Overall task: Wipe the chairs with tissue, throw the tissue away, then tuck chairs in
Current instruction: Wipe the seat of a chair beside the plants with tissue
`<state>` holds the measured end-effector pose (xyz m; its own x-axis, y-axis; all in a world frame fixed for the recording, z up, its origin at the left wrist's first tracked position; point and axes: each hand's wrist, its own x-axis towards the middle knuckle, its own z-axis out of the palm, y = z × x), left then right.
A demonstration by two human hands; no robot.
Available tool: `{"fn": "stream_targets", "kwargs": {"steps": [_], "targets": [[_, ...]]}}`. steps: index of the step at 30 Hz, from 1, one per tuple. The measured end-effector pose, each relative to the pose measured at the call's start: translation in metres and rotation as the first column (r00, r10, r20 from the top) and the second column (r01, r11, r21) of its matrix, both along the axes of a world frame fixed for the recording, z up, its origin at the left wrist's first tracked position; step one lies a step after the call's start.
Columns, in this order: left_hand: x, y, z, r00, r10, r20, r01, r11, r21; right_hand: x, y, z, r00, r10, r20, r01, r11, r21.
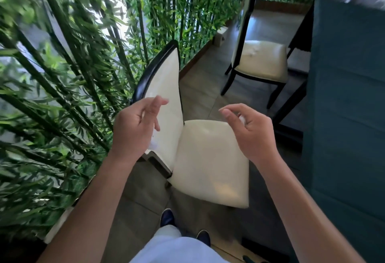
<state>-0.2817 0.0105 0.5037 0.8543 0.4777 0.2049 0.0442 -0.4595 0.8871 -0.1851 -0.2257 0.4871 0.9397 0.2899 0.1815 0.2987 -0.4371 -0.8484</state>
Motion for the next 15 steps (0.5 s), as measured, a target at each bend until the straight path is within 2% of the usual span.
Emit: {"fn": "stream_targets", "kwargs": {"steps": [4,7,11,15], "targets": [[-0.003,0.024,0.007,1.000,0.026,0.001,-0.026,0.996,0.088,-0.006,0.014,0.014,0.999,-0.034,0.005,0.034,0.995,0.098],[0.004,0.051,0.011,0.999,0.020,0.031,-0.022,0.998,0.060,-0.004,0.032,0.022,0.999,-0.032,0.038,0.027,0.992,0.126],[0.018,0.089,0.021,0.990,-0.118,0.081,0.120,0.993,-0.018,-0.007,0.064,0.025,0.985,-0.121,0.122,0.105,0.986,0.133],[0.032,0.139,0.025,0.971,-0.217,0.103,0.208,0.974,0.093,-0.022,0.105,0.029,0.935,-0.287,0.208,0.267,0.956,0.117]]}}
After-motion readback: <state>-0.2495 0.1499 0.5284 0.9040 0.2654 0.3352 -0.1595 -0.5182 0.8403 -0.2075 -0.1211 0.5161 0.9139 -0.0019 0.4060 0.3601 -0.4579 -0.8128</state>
